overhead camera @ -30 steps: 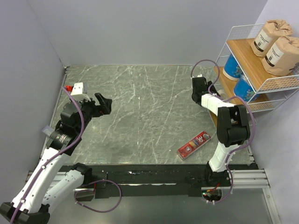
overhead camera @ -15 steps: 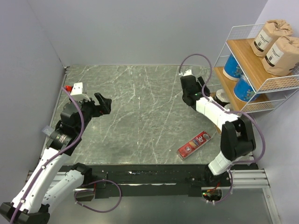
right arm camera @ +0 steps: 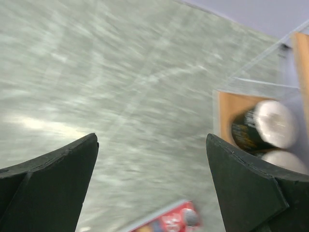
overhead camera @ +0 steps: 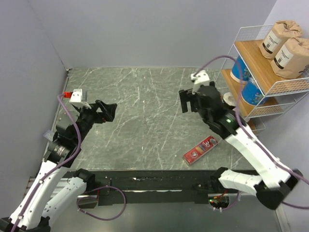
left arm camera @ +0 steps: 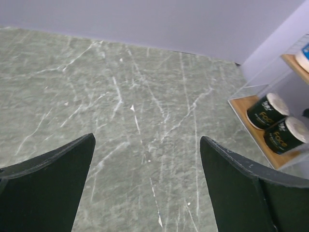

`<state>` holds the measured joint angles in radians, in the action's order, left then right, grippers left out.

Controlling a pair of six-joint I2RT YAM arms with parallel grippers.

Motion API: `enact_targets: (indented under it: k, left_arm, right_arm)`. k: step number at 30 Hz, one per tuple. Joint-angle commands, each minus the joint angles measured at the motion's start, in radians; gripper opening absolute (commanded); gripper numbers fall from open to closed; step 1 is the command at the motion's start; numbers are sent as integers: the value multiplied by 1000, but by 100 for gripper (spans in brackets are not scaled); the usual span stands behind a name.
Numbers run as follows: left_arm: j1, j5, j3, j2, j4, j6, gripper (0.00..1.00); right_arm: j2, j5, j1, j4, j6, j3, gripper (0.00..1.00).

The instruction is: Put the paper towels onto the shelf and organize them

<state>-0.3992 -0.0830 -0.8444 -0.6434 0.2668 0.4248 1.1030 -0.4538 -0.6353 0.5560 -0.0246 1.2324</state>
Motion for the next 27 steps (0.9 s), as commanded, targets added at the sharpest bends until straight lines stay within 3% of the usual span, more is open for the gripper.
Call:
enact_targets:
  k: [1, 6, 9, 15, 27]
  left_arm:
    - [-7, 78, 18, 30, -86, -32, 96]
    - [-9, 103, 28, 42, -106, -44, 96]
    - [-9, 129, 36, 47, -121, -47, 97]
    - [-9, 199, 54, 74, -155, -54, 96]
    - [-9, 197, 64, 87, -169, -57, 97]
  right_arm:
    - [-159, 249, -1, 29, 147, -3, 100]
    - [-351, 415, -3, -103, 273, -154, 100]
    - [-414, 403, -1, -146, 349, -200, 99]
    - [-430, 359, -3, -123, 451, -195, 99]
    - [-393, 420, -1, -139, 431, -195, 100]
